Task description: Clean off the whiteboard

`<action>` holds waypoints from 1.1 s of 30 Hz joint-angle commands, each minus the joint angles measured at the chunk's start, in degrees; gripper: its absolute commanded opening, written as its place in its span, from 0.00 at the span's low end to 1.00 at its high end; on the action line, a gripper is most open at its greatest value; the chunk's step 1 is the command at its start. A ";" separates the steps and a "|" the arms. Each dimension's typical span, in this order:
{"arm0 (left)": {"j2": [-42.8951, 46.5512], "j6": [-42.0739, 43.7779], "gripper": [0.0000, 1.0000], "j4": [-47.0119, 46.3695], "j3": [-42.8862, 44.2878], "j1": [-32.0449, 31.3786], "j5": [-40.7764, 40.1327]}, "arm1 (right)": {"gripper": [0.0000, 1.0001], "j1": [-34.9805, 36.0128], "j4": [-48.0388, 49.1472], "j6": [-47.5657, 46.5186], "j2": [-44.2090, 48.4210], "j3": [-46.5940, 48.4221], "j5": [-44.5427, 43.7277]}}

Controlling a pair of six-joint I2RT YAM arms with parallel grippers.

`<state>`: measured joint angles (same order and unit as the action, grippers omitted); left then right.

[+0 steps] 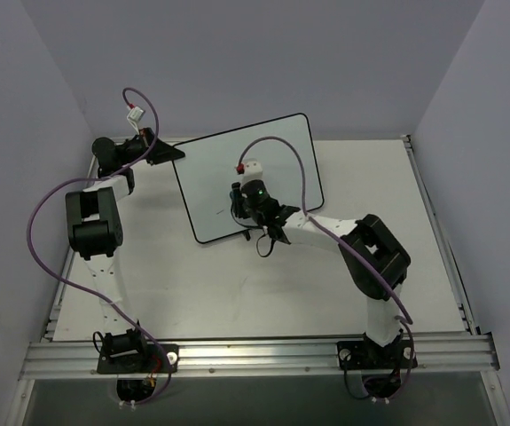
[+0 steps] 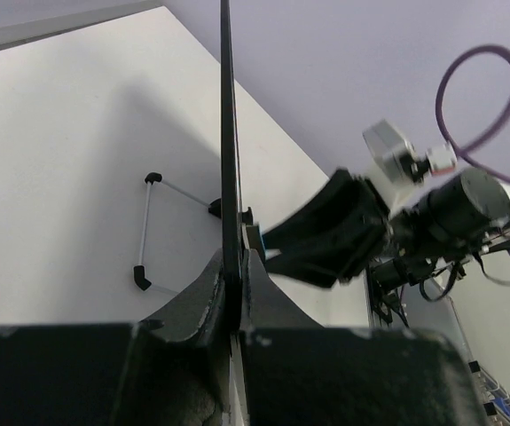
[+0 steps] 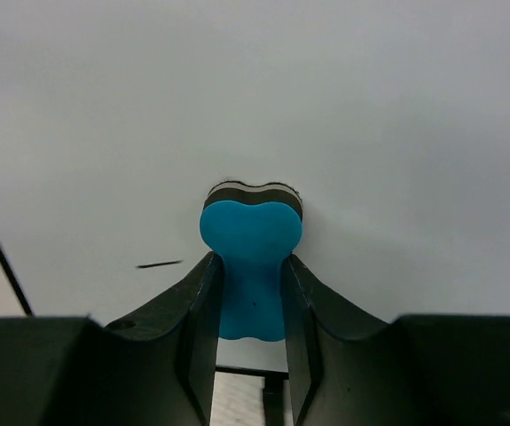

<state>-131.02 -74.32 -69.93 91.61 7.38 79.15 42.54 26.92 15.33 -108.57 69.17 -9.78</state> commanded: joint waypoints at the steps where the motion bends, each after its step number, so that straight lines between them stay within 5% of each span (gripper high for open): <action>1: 4.02 4.01 0.02 -9.61 0.76 -0.61 1.62 | 0.00 5.52 0.06 -0.39 -4.00 3.68 -5.15; 14: 3.93 3.40 0.02 -10.14 0.94 -0.70 1.70 | 0.00 13.44 -2.75 -1.97 -16.58 14.95 -12.89; 33: 3.67 2.69 0.02 -10.58 1.29 -0.78 1.62 | 0.00 -1.85 1.30 -1.18 0.73 -5.53 -13.34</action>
<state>-131.02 -74.19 -70.54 91.61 6.46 77.34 45.36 30.63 15.05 -109.38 66.24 -18.87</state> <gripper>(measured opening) 0.096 0.258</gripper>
